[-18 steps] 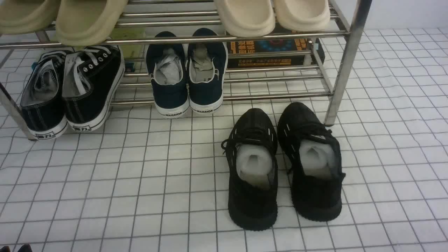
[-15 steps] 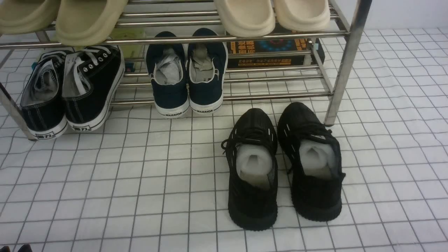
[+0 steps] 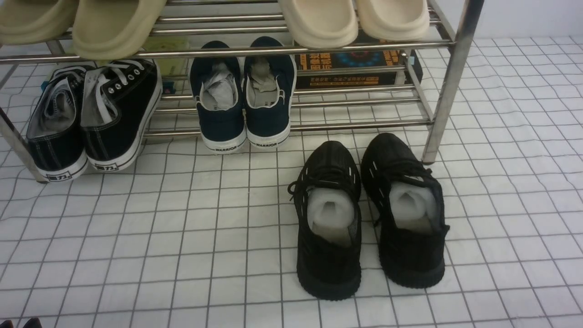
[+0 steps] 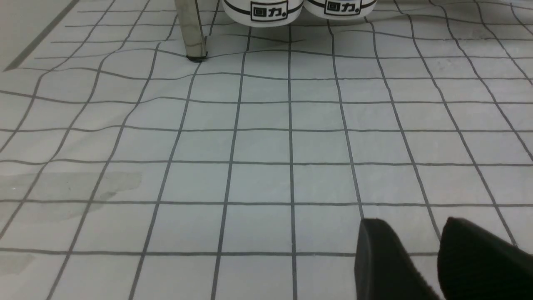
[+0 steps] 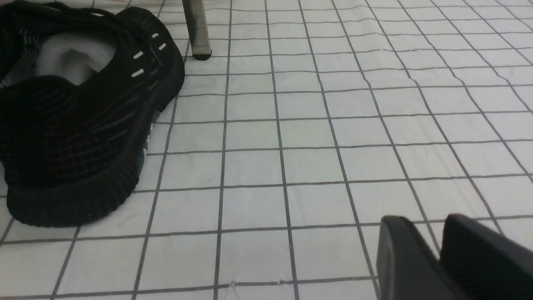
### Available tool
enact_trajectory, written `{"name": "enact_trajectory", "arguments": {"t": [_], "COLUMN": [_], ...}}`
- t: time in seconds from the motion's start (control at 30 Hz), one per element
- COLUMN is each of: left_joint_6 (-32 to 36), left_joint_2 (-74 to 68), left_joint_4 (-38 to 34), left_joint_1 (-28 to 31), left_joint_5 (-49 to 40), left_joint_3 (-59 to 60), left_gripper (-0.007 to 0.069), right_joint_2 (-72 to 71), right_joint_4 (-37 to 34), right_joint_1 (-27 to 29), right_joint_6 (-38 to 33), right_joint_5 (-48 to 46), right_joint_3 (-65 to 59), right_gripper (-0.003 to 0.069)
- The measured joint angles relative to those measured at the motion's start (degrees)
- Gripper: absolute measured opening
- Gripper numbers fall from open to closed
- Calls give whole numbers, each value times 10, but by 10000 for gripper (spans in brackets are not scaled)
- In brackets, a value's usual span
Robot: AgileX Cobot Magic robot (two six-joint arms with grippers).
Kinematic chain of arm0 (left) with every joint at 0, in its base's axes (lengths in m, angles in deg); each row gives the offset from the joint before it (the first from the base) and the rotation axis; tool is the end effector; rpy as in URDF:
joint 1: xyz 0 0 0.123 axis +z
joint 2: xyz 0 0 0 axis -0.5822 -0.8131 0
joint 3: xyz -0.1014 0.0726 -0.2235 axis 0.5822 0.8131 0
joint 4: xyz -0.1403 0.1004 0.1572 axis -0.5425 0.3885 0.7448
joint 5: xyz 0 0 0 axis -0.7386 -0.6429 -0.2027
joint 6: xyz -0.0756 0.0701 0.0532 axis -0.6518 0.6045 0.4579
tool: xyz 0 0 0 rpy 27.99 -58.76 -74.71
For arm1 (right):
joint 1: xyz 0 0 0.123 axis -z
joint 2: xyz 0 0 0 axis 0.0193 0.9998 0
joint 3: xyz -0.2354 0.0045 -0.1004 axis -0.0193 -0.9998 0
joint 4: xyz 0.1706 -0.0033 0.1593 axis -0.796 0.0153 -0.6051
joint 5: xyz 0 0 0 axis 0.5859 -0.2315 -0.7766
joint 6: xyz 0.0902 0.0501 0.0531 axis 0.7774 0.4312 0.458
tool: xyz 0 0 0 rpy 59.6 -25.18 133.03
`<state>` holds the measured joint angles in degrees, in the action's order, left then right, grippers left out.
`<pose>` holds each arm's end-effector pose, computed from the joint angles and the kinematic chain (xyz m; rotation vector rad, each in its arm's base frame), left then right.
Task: Take the shoes off the shelf with your hand from the white checkered tablecloth.
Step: 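Grasp the leftmost shoe on the bottom shelf of the shoe rack with the left gripper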
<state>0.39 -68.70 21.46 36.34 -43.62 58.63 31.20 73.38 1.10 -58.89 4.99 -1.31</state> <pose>0.0867 0.0039 0.1651 -0.0097 1.8749 0.0462 0.0868 -0.0004 0.1669 0.0582 1.8744 0.0269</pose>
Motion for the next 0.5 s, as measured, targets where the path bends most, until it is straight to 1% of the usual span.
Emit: {"name": "enact_trajectory", "arguments": {"t": [0.43, 0.47, 0.5], "left_joint_6": [-7, -42, -65], "left_joint_2": [0, 0, 0], "left_joint_4": [-7, -50, -73], "left_joint_1": [0, 0, 0], "left_joint_5": [1, 2, 2], "left_joint_3": [0, 0, 0], "left_gripper": [240, 240, 240], "right_joint_2": [0, 0, 0], "right_joint_4": [0, 0, 0], "right_joint_1": [0, 0, 0], "right_joint_6": [0, 0, 0], "right_joint_5": [0, 0, 0], "right_joint_3": [0, 0, 0], "right_gripper": [188, 190, 190]}}
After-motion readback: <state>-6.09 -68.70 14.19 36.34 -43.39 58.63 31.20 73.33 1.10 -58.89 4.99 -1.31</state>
